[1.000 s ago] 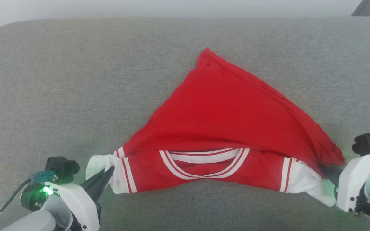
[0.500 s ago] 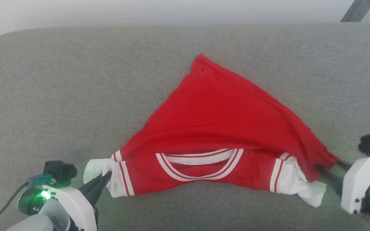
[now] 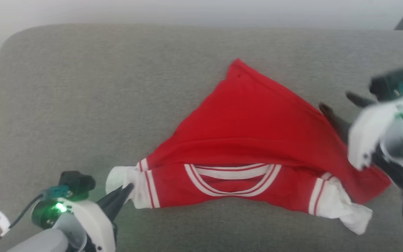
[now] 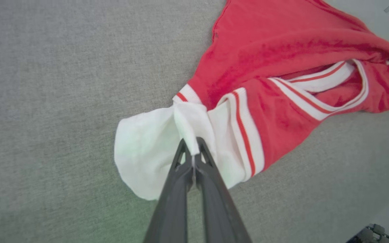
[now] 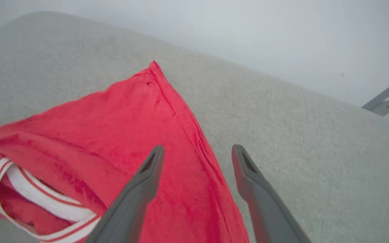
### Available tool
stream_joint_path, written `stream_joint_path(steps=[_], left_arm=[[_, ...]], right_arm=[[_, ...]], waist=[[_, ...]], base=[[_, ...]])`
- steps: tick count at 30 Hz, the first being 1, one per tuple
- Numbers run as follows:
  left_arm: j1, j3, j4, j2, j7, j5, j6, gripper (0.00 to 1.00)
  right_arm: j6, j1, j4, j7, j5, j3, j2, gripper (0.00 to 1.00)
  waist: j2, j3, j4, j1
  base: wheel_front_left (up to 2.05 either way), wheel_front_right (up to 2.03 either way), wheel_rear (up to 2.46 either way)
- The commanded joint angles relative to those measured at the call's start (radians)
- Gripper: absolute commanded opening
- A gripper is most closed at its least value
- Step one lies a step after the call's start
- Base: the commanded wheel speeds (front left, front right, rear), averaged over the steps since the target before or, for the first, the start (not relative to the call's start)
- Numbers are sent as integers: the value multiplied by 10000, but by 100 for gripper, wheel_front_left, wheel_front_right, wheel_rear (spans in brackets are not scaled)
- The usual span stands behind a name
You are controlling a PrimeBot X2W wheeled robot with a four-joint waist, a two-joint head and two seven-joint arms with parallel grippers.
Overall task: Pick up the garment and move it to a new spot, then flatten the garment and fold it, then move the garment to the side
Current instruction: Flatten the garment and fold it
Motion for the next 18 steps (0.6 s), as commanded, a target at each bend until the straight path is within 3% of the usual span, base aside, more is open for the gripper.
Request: stream_joint_path(steps=[1,10,18], left_arm=[[-199,-34,51,-120,74,91,-66,0],[-992,-329,413,-967,317,531,-527,0],[-1761,-625,1131,-1953,444,827,-1153,0]], right_arm=[[-4,-757,612,-288,-84,470,23,100],[-4,-4212,4910,-1271,502,2447,319,100],[-9,-6107,7996,-1177,1061,4381,167,100]], waist=[[0,108,307,0],[0,622,1523,0],[0,1106,2660,0]], base=[[0,0,0],[0,0,0],[0,0,0]])
